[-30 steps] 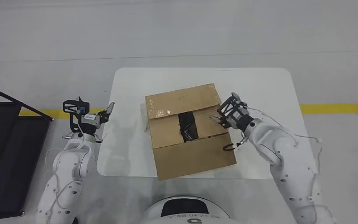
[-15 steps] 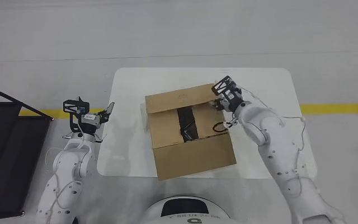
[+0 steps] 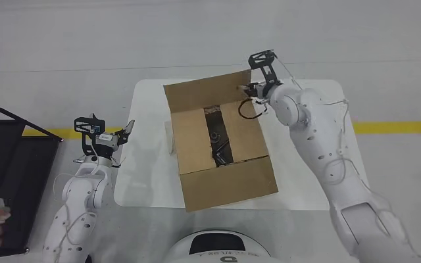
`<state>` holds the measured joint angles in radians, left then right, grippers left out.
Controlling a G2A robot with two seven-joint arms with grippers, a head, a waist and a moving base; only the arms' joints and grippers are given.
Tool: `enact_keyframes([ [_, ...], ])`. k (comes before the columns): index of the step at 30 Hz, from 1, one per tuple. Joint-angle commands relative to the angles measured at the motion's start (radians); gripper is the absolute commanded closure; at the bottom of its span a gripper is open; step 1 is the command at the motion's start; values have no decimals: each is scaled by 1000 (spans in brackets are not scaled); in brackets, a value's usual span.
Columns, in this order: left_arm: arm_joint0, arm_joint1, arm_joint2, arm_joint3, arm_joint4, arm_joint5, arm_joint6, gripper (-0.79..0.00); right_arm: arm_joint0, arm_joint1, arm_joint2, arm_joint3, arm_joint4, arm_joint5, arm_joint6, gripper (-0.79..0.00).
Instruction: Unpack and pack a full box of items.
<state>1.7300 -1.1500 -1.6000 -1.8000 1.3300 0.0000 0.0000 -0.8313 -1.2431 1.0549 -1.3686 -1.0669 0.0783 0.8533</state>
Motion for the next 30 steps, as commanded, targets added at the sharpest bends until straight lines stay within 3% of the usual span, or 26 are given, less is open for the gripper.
enact_keyframes([
  [1, 0, 0, 0, 0, 0, 0, 0, -785, 62, -14, -34, 91, 7, 25, 41, -785],
  [6, 0, 0, 0, 0, 0, 0, 0, -785, 153, -42, -103, 254, -23, 58, 110, -785],
  [13, 0, 0, 0, 0, 0, 0, 0, -785, 232, -72, -162, 382, -19, 21, 206, -785],
  [21, 0, 0, 0, 0, 0, 0, 0, -785, 246, -52, -111, 432, -36, -42, 351, -785],
  [26, 0, 0, 0, 0, 0, 0, 0, -785, 215, -12, -6, 375, -59, -47, 372, -785],
  [30, 0, 0, 0, 0, 0, 0, 0, -785, 93, 28, 142, 154, 1, -71, 267, -785],
])
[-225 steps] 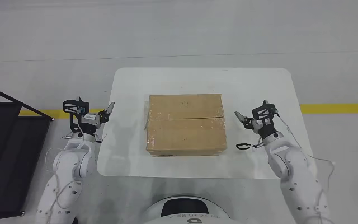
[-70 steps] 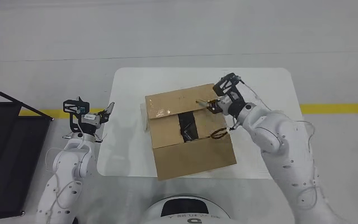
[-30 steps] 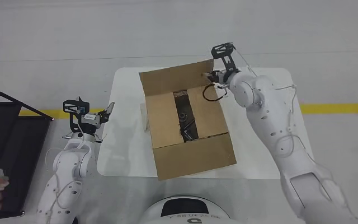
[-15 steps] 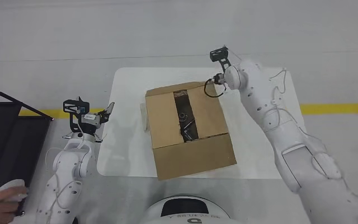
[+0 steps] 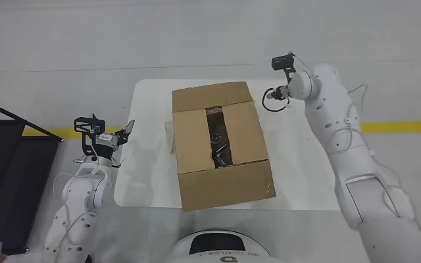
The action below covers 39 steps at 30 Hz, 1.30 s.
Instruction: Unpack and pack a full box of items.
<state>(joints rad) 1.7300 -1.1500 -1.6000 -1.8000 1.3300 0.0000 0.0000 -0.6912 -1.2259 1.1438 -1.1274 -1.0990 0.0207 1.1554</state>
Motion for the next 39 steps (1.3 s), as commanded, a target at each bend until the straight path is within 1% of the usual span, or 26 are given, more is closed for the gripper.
enact_keyframes([
  [1, 0, 0, 0, 0, 0, 0, 0, -785, -98, 19, 100, -173, 78, -35, -74, -785],
  [2, 0, 0, 0, 0, 0, 0, 0, -785, -138, 25, 131, -222, 105, -47, -89, -785],
  [11, 0, 0, 0, 0, 0, 0, 0, -785, -138, 25, 131, -222, 105, -47, -89, -785],
  [14, 0, 0, 0, 0, 0, 0, 0, -785, -172, 21, 107, -282, 120, -71, -156, -785],
  [15, 0, 0, 0, 0, 0, 0, 0, -785, -178, 19, 97, -295, 118, -60, -168, -785],
  [17, 0, 0, 0, 0, 0, 0, 0, -785, -157, 11, 60, -288, 87, -6, -171, -785],
  [21, 0, 0, 0, 0, 0, 0, 0, -785, -83, -19, -46, -207, 73, 71, -179, -785],
  [25, 0, 0, 0, 0, 0, 0, 0, -785, 5, -56, -154, -70, 84, 102, -172, -785],
  [29, 0, 0, 0, 0, 0, 0, 0, -785, 66, -90, -255, 33, 71, 77, -137, -785],
  [33, 0, 0, 0, 0, 0, 0, 0, -785, 99, -111, -310, 107, 56, 50, -88, -785],
  [36, 0, 0, 0, 0, 0, 0, 0, -785, 106, -120, -335, 143, 41, 23, -50, -785],
  [39, 0, 0, 0, 0, 0, 0, 0, -785, 95, -114, -330, 159, 38, -31, -15, -785],
])
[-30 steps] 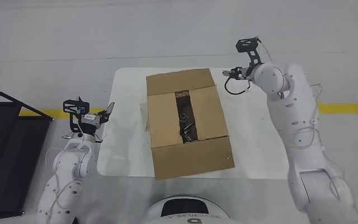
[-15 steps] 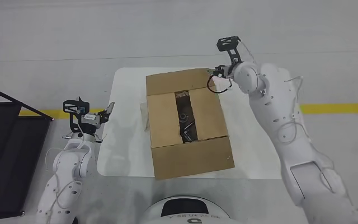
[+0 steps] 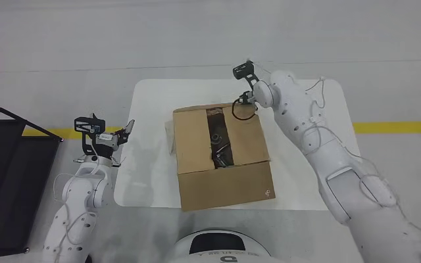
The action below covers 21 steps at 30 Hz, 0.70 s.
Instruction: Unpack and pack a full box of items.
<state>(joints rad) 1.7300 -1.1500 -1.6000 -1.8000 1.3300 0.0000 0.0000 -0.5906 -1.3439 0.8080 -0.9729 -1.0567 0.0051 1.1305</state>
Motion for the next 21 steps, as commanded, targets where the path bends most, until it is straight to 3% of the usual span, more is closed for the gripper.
enact_keyframes([
  [1, 0, 0, 0, 0, 0, 0, 0, -785, -12, 9, 16, 4, -6, -27, 17, -785],
  [5, 0, 0, 0, 0, 0, 0, 0, -785, -67, 42, 84, -36, -19, -61, 28, -785],
  [9, 0, 0, 0, 0, 0, 0, 0, -785, -164, 91, 225, -165, -18, -49, 11, -785],
  [15, 0, 0, 0, 0, 0, 0, 0, -785, -431, 163, 535, -541, 13, 29, -64, -785],
  [21, 0, 0, 0, 0, 0, 0, 0, -785, -689, 187, 739, -835, 47, 77, -193, -785],
])
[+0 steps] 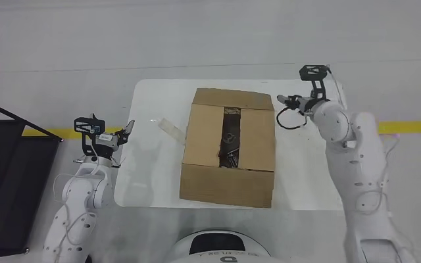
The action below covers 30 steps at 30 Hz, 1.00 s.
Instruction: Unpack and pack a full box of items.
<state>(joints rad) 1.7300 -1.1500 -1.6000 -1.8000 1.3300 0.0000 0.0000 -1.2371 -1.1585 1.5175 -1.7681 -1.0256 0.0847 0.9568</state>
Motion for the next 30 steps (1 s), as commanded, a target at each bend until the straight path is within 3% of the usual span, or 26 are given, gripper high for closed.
enact_keyframes([
  [1, 0, 0, 0, 0, 0, 0, 0, -785, -66, 2, 55, -64, 37, -1, -48, -785],
  [6, 0, 0, 0, 0, 0, 0, 0, -785, -160, 1, 120, -120, 139, -73, -232, -785],
  [9, 0, 0, 0, 0, 0, 0, 0, -785, -192, 1, 126, -119, 204, -154, -278, -785],
  [18, 0, 0, 0, 0, 0, 0, 0, -785, -194, 1, 119, -123, 215, -165, -277, -785],
  [22, 0, 0, 0, 0, 0, 0, 0, -785, -200, -3, 68, -145, 452, -327, -237, -785],
  [26, 0, 0, 0, 0, 0, 0, 0, -785, -131, -11, -14, -66, 731, -333, -128, -785],
  [30, 0, 0, 0, 0, 0, 0, 0, -785, -94, -9, -36, -33, 758, -327, -73, -785],
])
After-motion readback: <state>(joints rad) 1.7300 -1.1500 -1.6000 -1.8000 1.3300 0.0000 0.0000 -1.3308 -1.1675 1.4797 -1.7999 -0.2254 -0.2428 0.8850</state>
